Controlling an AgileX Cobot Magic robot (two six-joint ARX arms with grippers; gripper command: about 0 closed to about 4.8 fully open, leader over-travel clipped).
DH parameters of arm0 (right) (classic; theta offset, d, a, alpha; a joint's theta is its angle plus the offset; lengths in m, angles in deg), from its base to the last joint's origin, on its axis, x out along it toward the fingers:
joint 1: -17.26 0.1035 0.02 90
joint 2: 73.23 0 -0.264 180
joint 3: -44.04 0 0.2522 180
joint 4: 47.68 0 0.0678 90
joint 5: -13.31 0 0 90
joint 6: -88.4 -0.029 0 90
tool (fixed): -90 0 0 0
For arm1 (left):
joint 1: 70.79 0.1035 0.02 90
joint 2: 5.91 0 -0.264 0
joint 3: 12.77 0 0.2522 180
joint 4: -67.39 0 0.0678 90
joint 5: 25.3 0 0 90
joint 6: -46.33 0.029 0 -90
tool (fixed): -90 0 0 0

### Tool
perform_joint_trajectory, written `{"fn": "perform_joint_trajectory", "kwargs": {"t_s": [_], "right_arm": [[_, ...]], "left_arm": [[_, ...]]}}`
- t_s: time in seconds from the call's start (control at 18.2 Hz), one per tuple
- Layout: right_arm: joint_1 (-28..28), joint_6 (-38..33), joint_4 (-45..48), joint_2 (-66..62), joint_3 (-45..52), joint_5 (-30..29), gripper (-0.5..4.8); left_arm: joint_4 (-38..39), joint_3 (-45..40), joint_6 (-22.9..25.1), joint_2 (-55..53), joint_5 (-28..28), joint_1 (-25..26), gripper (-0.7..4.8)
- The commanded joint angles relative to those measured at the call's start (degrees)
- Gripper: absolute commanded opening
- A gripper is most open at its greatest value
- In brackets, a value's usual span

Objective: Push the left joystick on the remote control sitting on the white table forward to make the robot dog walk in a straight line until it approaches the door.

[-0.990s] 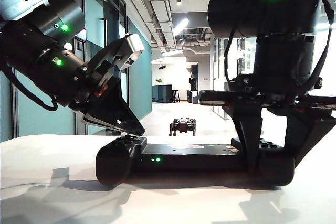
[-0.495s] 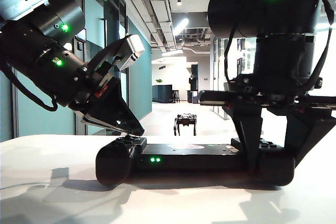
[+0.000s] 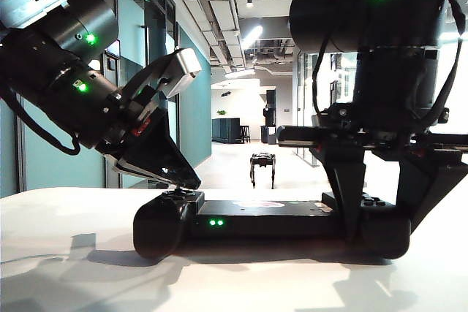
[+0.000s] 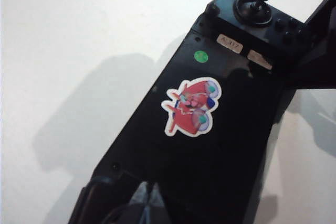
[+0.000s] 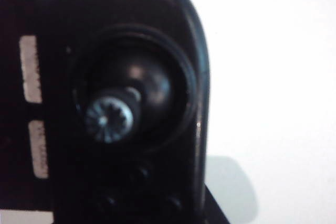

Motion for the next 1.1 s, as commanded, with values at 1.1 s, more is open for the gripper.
{"fn": "perform_joint_trajectory", "kwargs": {"t_s": [1.1], "right_arm": [[0.0,3.9,1.5,0.1,0.0,0.7,3.71]], "left_arm": [[18.5,5.3,-16.6,40.8,21.2,0.0,-0.05]]}}
